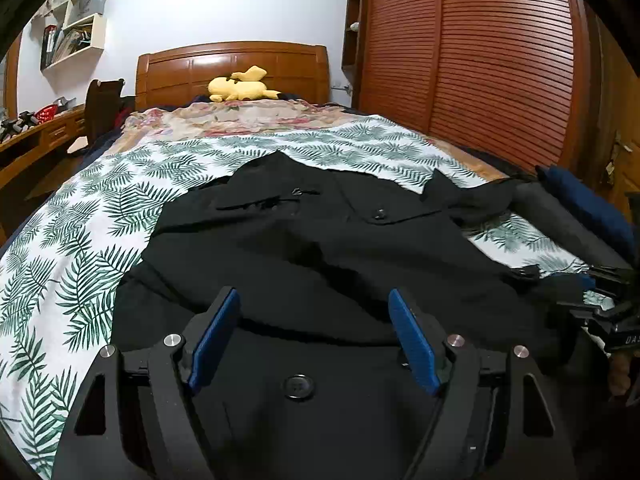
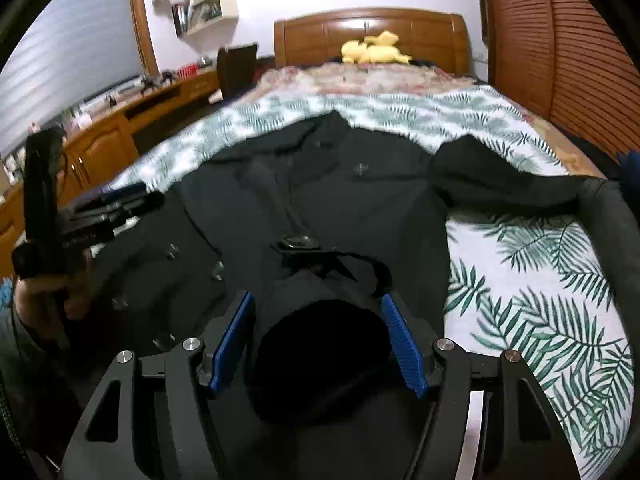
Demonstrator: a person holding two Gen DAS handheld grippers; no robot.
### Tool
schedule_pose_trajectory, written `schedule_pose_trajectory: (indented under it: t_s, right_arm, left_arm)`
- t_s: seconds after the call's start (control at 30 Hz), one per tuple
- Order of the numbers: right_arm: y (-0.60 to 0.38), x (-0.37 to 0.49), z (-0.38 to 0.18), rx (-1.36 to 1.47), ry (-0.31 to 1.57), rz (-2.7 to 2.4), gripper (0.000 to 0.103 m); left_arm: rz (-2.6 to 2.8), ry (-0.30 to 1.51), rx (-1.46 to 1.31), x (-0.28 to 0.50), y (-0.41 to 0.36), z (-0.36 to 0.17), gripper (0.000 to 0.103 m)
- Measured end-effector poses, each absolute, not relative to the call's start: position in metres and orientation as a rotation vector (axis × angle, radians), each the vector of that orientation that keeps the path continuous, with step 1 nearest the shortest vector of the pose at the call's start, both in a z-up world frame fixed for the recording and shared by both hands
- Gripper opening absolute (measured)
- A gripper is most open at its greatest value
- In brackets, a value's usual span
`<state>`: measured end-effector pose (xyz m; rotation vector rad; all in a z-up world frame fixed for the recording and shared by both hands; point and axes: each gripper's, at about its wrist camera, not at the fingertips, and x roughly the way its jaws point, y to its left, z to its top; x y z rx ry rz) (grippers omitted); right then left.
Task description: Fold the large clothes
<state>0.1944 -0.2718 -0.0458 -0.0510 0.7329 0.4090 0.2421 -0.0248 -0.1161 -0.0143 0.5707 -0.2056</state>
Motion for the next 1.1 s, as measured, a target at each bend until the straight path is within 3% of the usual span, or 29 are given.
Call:
schedule_pose_trajectory:
  t_s: [0.33,0.4,0.47,0.53,1.1]
  right_arm:
    - [-0.265,0.214,-0.061,-0.083,0.805,0.365,0.067]
    - [-0.262,0.209,-0.058,-0.087,0.793,0.383,0.051]
    - [-0.258,0.201,-0.057,-0.088,0.783,0.426,0.024]
    - [-0.257,0.195,-0.056,-0.081,0.767,0.465,0.012]
    - [-0.272,0.138,-0.013,-0.03,0.67,0.334,0.01]
  left_arm:
    - [-0.195,0.58,-0.061,0.242,-0.012,-0.129,0.077]
    - [-0.193,0.586,-0.06,0.24,-0.011,-0.13,0.077]
    - [-0.198,0.584,-0.061,0.239,-0.011,-0.129,0.077]
    - [-0.2,0.58,-0.059,0.238,-0.01,-0.128,0.077]
    - [-0.23,0.517,0.021,0.211,-0.005,-0.11,0.077]
